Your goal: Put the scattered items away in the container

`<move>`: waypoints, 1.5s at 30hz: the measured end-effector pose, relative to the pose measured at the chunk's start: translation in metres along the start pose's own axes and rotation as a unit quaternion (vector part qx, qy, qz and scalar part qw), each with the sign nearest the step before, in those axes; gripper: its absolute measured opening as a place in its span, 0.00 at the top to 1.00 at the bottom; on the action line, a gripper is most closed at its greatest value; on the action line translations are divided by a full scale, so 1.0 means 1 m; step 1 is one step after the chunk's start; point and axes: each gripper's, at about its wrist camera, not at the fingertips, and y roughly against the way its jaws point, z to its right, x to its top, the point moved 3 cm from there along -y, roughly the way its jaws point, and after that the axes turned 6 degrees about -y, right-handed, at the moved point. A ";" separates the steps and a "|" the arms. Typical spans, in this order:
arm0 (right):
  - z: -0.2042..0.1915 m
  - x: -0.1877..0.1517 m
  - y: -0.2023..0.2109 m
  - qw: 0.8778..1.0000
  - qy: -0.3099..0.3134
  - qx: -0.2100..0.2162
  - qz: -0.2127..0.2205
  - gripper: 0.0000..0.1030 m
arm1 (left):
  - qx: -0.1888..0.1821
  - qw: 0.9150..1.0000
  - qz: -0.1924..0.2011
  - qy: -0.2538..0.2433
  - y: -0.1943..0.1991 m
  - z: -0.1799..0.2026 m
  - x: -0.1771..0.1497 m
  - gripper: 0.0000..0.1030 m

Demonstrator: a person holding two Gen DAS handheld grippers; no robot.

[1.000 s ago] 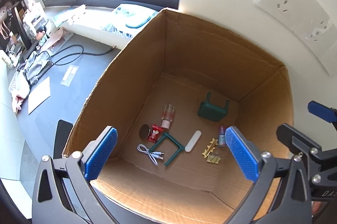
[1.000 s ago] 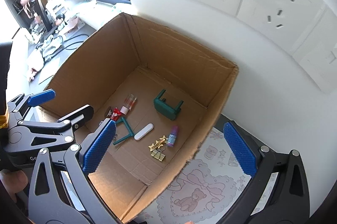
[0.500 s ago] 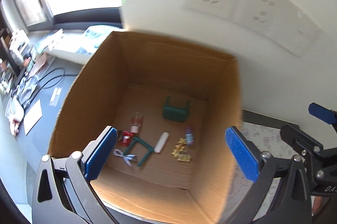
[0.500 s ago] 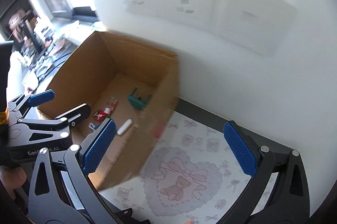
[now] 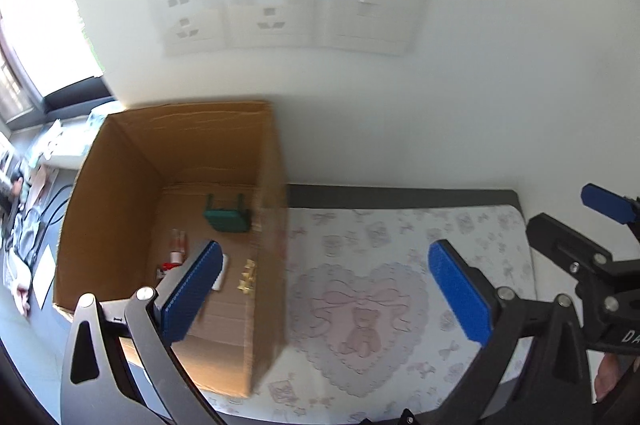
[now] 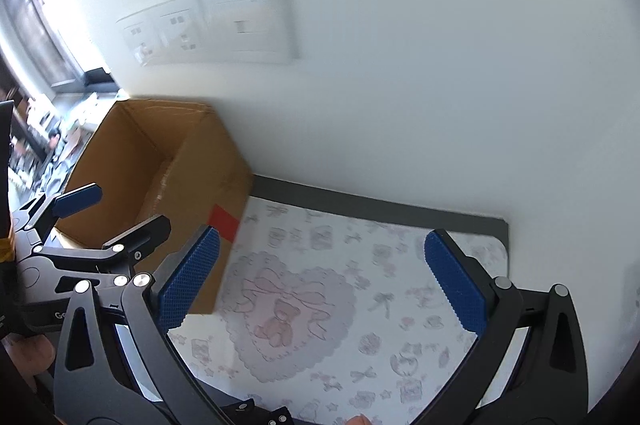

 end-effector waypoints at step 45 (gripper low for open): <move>0.043 -0.136 0.142 0.993 -0.094 -0.067 -0.022 0.00 | -0.030 0.999 -0.018 -0.014 0.117 0.041 -0.105 0.00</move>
